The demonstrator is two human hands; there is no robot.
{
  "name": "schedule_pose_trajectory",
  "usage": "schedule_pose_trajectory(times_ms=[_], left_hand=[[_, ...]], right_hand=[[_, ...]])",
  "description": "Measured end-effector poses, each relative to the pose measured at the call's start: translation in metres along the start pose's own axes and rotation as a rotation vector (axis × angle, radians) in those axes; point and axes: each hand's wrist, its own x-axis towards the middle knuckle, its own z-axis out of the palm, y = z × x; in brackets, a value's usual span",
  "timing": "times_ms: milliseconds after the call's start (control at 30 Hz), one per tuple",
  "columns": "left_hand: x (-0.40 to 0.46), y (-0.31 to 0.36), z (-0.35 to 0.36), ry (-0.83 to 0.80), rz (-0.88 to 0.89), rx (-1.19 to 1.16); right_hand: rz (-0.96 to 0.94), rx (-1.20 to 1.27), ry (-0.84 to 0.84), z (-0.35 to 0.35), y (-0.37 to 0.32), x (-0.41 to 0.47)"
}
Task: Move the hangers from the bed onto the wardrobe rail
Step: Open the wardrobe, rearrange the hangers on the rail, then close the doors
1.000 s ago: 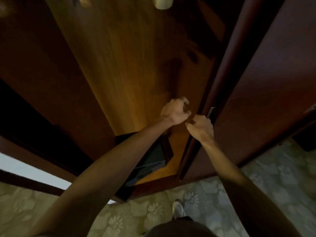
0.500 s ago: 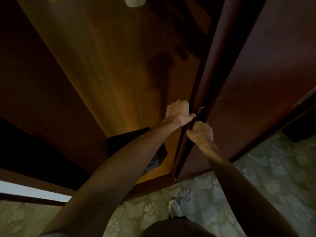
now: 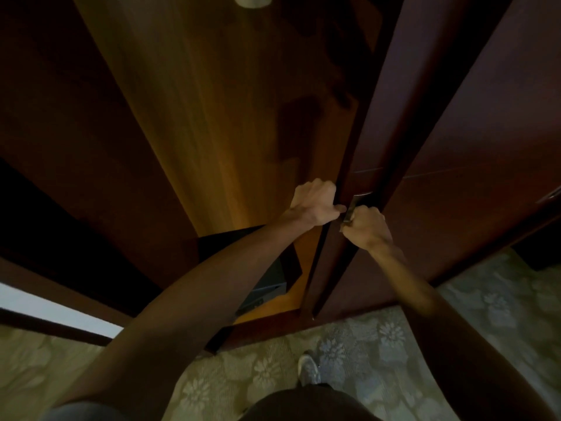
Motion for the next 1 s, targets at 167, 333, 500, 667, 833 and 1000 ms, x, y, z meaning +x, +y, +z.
schedule_pose_trajectory(times_ms=[167,333,500,667,833,1000], left_hand=[[-0.01,-0.015,-0.006,-0.022,-0.018,0.008],[-0.023,-0.033,-0.016,-0.072,-0.058,0.051],[-0.041,-0.053,-0.023,-0.093,-0.078,0.068],[-0.064,-0.078,-0.034,-0.125,-0.12,0.04],[-0.089,-0.104,-0.044,-0.151,-0.177,-0.011],[-0.116,-0.13,-0.057,-0.172,-0.218,-0.077]], right_hand=[[-0.078,-0.071,-0.013,0.007,-0.009,-0.005],[-0.13,-0.077,-0.031,0.014,-0.025,-0.011],[-0.183,-0.099,-0.062,0.024,-0.046,-0.021],[-0.243,-0.11,-0.093,0.035,-0.072,-0.032],[-0.273,-0.127,-0.12,0.051,-0.102,-0.044],[-0.314,-0.137,-0.147,0.066,-0.13,-0.057]])
